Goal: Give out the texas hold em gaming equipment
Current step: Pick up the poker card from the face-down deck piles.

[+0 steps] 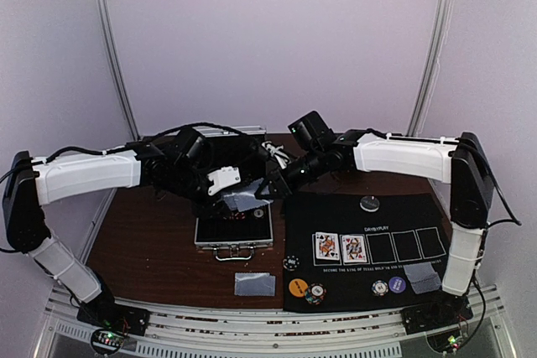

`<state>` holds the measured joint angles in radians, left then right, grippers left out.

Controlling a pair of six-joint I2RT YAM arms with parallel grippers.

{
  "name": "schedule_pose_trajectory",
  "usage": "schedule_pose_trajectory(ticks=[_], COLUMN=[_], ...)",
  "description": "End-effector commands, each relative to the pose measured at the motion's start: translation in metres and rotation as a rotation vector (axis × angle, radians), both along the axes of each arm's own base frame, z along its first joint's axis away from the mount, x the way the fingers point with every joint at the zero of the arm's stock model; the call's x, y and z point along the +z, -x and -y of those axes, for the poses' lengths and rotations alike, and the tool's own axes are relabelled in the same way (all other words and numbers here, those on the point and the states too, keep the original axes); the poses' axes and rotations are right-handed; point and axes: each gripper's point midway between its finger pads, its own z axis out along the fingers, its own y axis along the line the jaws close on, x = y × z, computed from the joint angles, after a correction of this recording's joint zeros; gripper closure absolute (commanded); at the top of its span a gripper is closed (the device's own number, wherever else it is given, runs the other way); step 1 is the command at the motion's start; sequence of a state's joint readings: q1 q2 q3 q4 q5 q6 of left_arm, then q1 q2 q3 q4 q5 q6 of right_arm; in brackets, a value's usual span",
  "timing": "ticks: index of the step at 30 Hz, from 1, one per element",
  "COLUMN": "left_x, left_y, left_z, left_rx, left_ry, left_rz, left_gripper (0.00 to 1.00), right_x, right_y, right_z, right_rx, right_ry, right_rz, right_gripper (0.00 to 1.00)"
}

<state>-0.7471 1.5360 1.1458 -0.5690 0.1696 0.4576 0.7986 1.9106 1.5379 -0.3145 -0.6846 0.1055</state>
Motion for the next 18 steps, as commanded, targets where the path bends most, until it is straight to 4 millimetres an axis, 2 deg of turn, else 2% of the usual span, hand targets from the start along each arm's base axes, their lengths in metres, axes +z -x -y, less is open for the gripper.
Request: schedule_pose_trajectory(ticks=[1,12,18], left_x=[0.024,0.011,0.012], left_y=[-0.002,-0.002,-0.003], left_z=[0.017,0.010,0.011], left_rx=[-0.028,-0.004,-0.005], left_ry=[0.113,0.078,0.079], left_rz=[0.042,0.034,0.034], left_gripper=[0.50,0.50,0.50], right_x=[0.014,0.014,0.016], right_y=[-0.007,-0.008,-0.009], right_z=[-0.005,0.007,0.013], right_rx=[-0.047,-0.097,-0.114], right_ry=[-0.054,-0.015,-0.002], right_rz=[0.008,0.000,0.009], right_gripper=[0.90,0.81,0.81])
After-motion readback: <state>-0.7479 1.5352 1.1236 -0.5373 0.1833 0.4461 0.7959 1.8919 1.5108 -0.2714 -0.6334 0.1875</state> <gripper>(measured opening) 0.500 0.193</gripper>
